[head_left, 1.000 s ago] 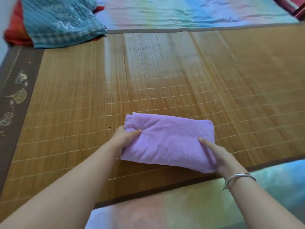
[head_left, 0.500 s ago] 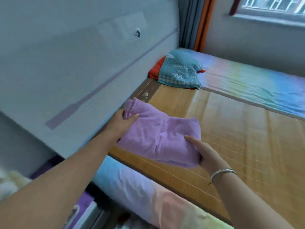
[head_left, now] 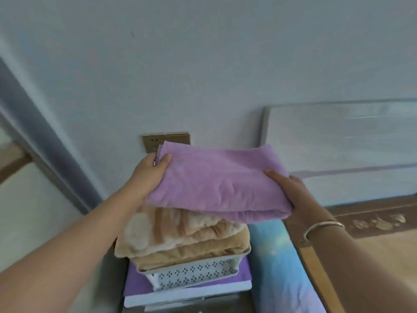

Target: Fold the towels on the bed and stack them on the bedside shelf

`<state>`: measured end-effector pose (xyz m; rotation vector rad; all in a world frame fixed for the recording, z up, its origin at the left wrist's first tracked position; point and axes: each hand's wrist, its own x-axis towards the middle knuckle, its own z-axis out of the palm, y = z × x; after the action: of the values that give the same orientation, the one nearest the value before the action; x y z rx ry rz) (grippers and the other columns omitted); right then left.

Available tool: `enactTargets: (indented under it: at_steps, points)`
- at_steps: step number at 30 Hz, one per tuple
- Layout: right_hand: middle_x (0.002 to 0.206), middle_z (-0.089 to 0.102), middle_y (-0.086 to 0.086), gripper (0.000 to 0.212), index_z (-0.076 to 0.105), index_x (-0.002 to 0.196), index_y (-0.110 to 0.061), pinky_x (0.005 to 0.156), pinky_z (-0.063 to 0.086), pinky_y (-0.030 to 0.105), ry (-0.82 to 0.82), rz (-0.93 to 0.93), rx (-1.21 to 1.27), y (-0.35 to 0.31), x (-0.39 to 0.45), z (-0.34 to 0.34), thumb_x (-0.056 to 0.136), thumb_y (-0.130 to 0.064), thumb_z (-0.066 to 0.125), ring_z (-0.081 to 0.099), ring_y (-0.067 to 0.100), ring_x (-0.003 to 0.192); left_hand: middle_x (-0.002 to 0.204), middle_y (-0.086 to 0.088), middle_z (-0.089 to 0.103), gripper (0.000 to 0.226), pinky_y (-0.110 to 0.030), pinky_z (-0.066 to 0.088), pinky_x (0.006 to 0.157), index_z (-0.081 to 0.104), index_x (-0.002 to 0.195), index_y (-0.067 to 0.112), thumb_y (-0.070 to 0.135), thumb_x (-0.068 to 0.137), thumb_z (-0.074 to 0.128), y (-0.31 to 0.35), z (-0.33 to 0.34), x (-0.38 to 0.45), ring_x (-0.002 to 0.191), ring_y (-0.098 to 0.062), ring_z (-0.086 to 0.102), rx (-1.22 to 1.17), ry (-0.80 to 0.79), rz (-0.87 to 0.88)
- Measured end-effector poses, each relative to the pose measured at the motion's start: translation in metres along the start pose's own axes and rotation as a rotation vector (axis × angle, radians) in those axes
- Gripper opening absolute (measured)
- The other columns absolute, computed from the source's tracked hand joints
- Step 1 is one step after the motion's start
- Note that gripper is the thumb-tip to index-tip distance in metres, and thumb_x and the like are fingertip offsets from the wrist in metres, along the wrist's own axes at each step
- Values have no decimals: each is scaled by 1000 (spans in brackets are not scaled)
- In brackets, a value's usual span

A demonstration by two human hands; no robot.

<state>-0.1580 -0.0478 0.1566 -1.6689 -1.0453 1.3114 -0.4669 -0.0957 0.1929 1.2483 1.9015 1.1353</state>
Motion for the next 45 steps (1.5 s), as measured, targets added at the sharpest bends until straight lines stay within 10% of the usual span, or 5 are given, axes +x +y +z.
enactTargets:
  at_steps: [14, 21, 26, 32, 45]
  points:
    - [120, 58, 15, 72, 52, 126, -3, 96, 46, 43, -141, -209, -217, -99, -5, 69, 75, -49, 72, 57, 32, 105, 107, -4, 68, 41, -38, 52, 88, 62, 115, 17, 49, 92, 51, -14, -89, -1, 97, -22, 65, -237, 129, -78]
    - [126, 53, 19, 85, 41, 130, 5, 87, 43, 37, -98, -34, -494, 10, -10, 83, 76, -55, 70, 54, 35, 111, 103, -18, 61, 37, -32, 37, 67, 51, 102, 2, 38, 96, 47, -95, -43, -22, 80, -23, 51, 342, -33, -379]
    - [152, 16, 10, 76, 12, 148, -23, 111, 26, 48, -23, -618, -1045, -7, -1, 87, 87, -37, 55, 24, 36, 137, 148, -10, 36, 45, -41, 38, 106, 42, 135, 15, 5, 91, 48, -78, -15, -25, 127, -27, 45, 593, 285, 124]
    - [159, -11, -10, 64, -1, 149, -44, 116, -2, 53, -302, -629, -1270, 17, 13, 108, 89, -66, 8, -12, 23, 147, 160, 10, -10, 69, -63, 6, 114, -7, 149, 43, 71, 86, 1, -84, 16, -15, 148, -24, -7, 915, -158, 55]
    - [159, -15, -6, 92, -11, 149, -39, 117, 5, 56, -258, -664, -1372, 51, -15, 90, 66, -79, -21, -14, 26, 146, 151, 9, -31, 75, -64, -2, 113, -28, 142, 41, 75, 76, -14, -111, 27, -43, 145, -24, -20, 1058, -188, 132]
